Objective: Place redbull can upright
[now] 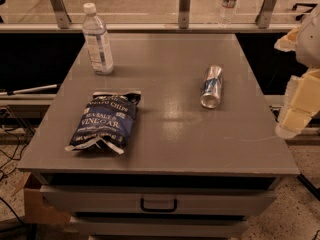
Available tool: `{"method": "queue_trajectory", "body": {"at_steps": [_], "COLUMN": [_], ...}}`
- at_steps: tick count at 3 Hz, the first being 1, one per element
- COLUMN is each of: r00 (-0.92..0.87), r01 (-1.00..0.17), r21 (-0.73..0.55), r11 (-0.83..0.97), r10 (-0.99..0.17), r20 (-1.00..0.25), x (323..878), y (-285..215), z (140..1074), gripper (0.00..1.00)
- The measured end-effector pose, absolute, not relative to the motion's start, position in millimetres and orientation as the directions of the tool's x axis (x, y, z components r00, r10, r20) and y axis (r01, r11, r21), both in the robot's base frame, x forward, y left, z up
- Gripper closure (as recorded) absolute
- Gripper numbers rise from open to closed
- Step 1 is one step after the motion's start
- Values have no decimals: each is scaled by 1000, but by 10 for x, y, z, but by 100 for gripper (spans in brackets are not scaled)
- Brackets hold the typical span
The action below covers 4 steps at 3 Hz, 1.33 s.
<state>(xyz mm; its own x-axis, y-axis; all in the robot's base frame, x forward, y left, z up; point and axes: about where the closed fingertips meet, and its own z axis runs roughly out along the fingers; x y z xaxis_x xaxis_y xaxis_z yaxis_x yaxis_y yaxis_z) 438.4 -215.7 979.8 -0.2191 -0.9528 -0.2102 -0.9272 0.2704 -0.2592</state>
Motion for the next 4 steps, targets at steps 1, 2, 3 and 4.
{"method": "queue_trajectory", "body": {"at_steps": [1,2,3,4], "r00": [-224,-320,-455,-607], "r01": [-926,-897,-833,-722], "r21": [-259,-240,-226,-218], "r11": [275,372,505,656], "r10": [-952,-919,-858,-753], "r20": [-211,-229,-238,-256], "x": [4395,4631,5033,5402], "y": [-2157,-2150,-2190,-2278], "z": [9798,9786,9780,9725], "gripper": [0,0,0,0]}}
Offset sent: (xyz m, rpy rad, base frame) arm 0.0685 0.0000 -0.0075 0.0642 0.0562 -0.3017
